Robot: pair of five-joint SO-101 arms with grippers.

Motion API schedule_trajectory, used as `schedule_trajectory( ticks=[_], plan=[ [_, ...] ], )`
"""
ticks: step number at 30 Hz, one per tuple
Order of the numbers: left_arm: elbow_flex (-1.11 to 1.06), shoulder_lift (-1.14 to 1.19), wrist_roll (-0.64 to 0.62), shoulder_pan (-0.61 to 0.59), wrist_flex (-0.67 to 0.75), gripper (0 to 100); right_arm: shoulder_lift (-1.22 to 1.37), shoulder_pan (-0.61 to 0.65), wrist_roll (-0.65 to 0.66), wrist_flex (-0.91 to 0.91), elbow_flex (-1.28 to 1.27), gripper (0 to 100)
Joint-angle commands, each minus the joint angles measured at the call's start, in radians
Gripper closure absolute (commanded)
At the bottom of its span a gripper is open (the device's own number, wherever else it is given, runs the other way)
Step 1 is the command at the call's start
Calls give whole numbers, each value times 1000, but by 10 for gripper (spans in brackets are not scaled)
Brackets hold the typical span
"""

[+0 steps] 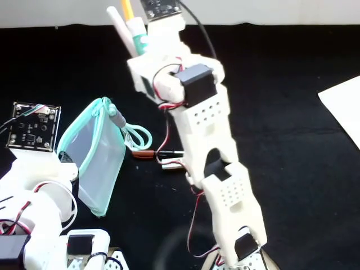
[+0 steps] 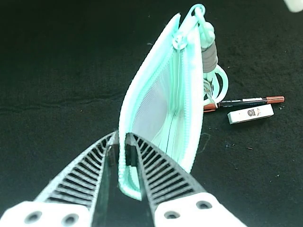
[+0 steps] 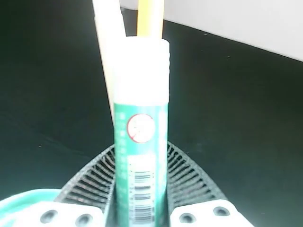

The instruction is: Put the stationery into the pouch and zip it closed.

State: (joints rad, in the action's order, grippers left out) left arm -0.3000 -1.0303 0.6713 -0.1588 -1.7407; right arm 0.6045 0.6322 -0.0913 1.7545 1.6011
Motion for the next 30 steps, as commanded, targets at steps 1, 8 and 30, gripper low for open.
schedule_trajectory(
  ticks=[1, 8, 30],
  plan=[
    [-64, 16, -12, -5, -14, 994, -133, 36, -14, 12, 35, 992],
    [-64, 16, -12, -5, -12, 994, -285, 62, -58, 10, 30, 992],
    [-65, 16, -12, -8, -12, 994, -423, 369, -175, 5, 39, 992]
  ],
)
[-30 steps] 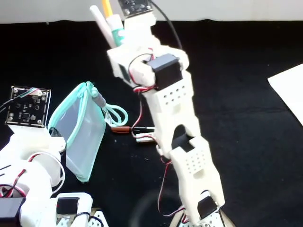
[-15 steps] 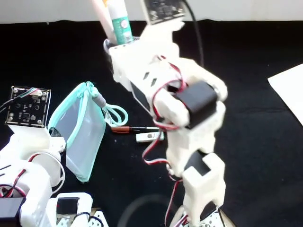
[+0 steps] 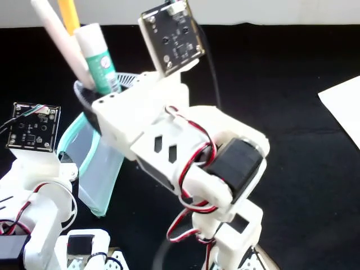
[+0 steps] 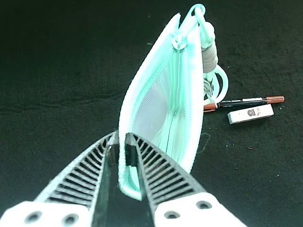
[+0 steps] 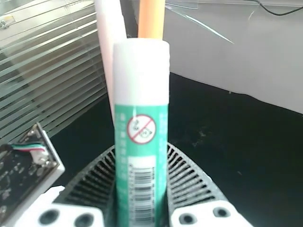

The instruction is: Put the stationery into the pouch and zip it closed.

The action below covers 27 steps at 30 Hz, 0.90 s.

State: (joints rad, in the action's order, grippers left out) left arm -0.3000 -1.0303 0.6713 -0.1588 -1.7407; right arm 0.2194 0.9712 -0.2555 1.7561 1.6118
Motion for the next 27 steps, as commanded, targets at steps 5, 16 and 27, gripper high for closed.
schedule_trajectory(
  ticks=[5, 16, 27],
  plan=[
    [-65, 16, -12, -10, -14, 994, -8, 73, -5, 5, 142, 992],
    [-65, 16, -14, -12, -17, 994, 226, -1, -14, 10, 157, 992],
    [-65, 16, -14, -10, -14, 994, 263, 28, -14, -18, 159, 992]
  ],
)
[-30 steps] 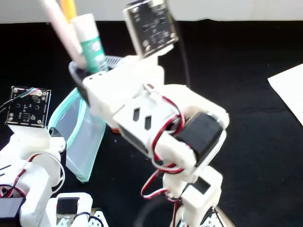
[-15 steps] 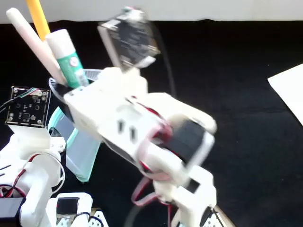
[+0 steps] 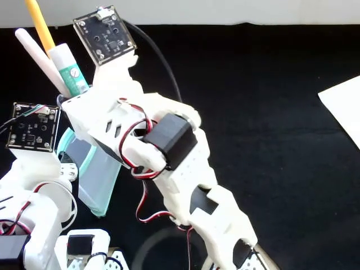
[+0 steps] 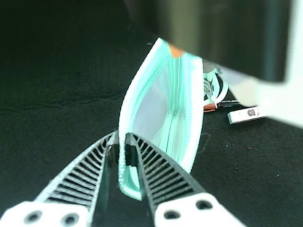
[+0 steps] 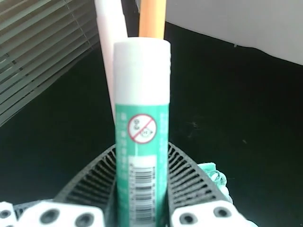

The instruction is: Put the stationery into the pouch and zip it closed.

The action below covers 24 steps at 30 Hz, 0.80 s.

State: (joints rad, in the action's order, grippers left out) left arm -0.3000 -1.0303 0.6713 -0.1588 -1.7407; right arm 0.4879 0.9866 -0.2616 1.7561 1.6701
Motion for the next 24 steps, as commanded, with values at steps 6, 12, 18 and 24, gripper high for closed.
schedule_trajectory(
  ticks=[6, 12, 18, 24],
  plan=[
    [-65, 16, -14, -10, -14, 994, -5, 15, -43, -93, 101, 992],
    [-65, 16, -14, -12, -14, 994, -2, 15, -51, -222, 101, 992],
    [-64, 16, -14, -12, -15, 994, -59, 12, -31, -154, 101, 992],
    [-64, 16, -14, -7, -14, 994, -351, 8, 40, 12, 76, 992]
  ],
)
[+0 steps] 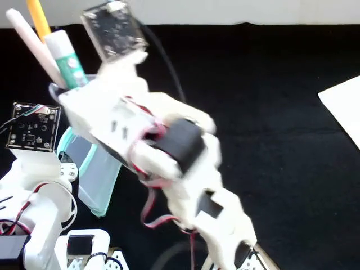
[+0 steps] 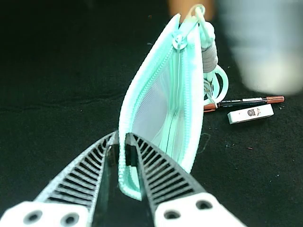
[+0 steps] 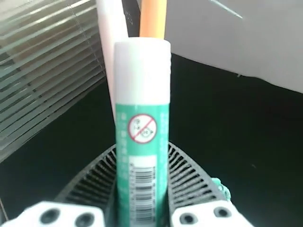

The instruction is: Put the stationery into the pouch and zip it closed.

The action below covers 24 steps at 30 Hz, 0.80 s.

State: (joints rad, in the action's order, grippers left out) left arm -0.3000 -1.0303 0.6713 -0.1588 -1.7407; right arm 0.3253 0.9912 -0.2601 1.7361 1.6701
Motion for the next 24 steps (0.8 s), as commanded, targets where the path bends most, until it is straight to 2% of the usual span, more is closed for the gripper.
schedule_trajectory(
  ticks=[1, 4, 10, 14, 16, 21, 24],
  plan=[
    [-64, 16, -14, -7, -14, 994, -240, 2, 46, 31, 39, 992],
    [-64, 16, -14, -7, -15, 994, -421, 8, 54, 30, -191, 992],
    [-65, -39, -14, -7, -17, 994, -800, 10, 51, 30, -941, 992],
    [-65, -105, -14, -10, -18, 994, -937, 10, 49, -1, -1349, 992],
    [-65, -122, -21, -10, -18, 994, -981, 5, 54, -96, -1517, 992],
    [-116, -131, -72, -5, -20, 994, -1092, 8, 104, -527, -1831, 992],
    [-147, -131, -74, -5, -20, 994, -1058, 8, 153, -699, -1911, 992]
  ],
)
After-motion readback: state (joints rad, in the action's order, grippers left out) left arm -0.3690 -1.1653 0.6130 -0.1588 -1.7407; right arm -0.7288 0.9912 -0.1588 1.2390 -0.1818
